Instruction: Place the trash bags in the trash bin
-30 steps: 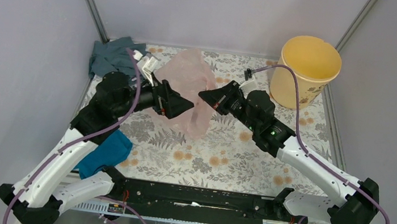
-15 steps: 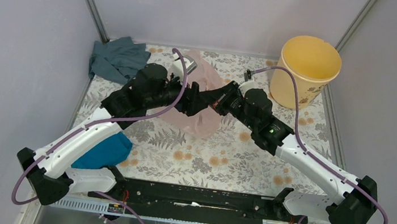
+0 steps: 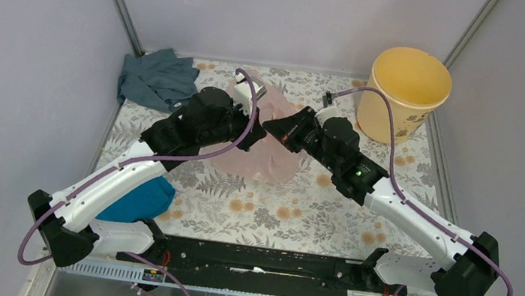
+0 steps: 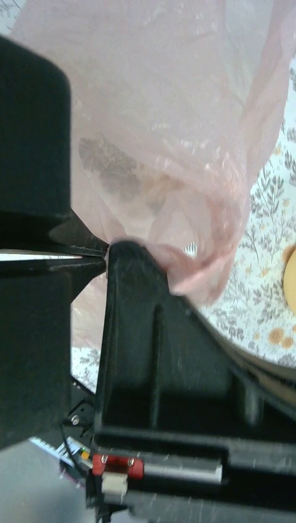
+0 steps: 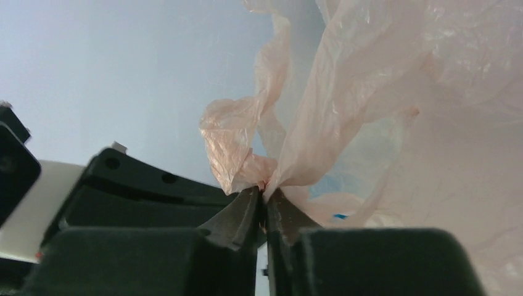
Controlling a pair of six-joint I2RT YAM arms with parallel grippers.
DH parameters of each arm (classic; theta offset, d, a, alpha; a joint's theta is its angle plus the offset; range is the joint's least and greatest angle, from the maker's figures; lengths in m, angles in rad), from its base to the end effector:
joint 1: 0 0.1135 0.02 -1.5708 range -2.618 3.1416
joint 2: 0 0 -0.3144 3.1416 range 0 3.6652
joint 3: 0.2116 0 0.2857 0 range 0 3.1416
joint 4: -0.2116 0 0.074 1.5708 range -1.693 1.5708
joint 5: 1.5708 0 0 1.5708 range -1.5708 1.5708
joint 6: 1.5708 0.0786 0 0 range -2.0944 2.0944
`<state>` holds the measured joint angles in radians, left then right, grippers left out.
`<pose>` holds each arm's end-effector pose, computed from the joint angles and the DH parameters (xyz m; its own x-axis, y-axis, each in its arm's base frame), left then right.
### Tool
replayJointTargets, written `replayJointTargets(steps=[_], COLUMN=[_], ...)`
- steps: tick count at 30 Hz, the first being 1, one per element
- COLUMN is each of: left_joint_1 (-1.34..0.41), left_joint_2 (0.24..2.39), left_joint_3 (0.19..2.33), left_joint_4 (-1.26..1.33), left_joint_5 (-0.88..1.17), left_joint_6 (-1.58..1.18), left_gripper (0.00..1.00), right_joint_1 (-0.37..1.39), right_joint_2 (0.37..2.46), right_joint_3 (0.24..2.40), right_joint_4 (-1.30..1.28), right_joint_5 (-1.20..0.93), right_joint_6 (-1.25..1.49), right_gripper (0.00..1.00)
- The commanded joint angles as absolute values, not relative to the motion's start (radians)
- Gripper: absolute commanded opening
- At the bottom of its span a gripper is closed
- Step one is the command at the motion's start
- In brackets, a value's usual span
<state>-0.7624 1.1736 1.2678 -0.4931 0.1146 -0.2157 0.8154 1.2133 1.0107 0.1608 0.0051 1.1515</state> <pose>0.2187 -0.2213 0.4304 -0.4375 0.1239 -0.8906 0.6846 0.6881 -0.2406 0.2390 0.2532 0.4042 -0.6734 0.6172 -0.4070 -0.2688 0.3084 0.9125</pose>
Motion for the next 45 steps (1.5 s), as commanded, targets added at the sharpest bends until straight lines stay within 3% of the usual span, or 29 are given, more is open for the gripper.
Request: replayJointTargets(steps=[1,3,6,10,12,16,21,25,27,33,38,45], left_joint_1=[-0.750,-0.750,-0.749,-0.750,-0.749,-0.749,-0.750,-0.749,-0.749,-0.749,-0.750,-0.748], left_joint_2=[1.163,1.154,1.139,1.113,1.102,1.084,1.066,1.063,1.058,1.055,1.056,1.064], left_joint_3=[1.268,1.254,1.235,1.194,1.174,1.139,1.098,1.090,1.081,1.074,1.068,1.075], left_joint_4=[-0.438,-0.431,-0.430,-0.410,-0.399,-0.383,-0.344,-0.342,-0.334,-0.330,-0.326,-0.335], left_joint_5=[-0.033,-0.041,-0.068,-0.112,-0.108,-0.100,-0.094,-0.079,-0.070,-0.036,-0.009,0.024], left_joint_6=[-0.193,-0.185,-0.175,-0.157,-0.146,-0.141,-0.143,-0.158,-0.167,-0.175,-0.182,-0.179], left_gripper=[0.00,0.00,0.00,0.00,0.00,0.00,0.00,0.00,0.00,0.00,0.00,0.00], right_joint_1=[0.827,0.826,0.827,0.827,0.824,0.784,0.528,0.444,0.379,0.275,0.262,0.249], right_joint_2=[1.151,1.127,1.086,1.027,1.007,1.031,1.202,1.440,1.556,1.888,1.978,2.001], right_joint_3=[1.053,1.072,1.113,1.147,1.127,1.131,1.326,1.542,1.679,2.141,2.172,2.109], right_joint_4=[0.064,-0.037,-0.212,-0.397,-0.402,-0.304,-0.372,-0.468,-0.560,-0.895,-0.917,-0.859], right_joint_5=[0.087,0.150,0.278,0.664,0.849,0.984,0.787,0.705,0.619,0.593,0.609,0.637], right_joint_6=[0.988,0.869,0.662,0.420,0.307,0.062,0.042,-0.070,-0.110,-0.188,-0.211,-0.232], right_gripper=[0.29,0.52,0.70,0.73,0.83,0.99,1.00,1.00,0.95,1.00,0.98,0.80])
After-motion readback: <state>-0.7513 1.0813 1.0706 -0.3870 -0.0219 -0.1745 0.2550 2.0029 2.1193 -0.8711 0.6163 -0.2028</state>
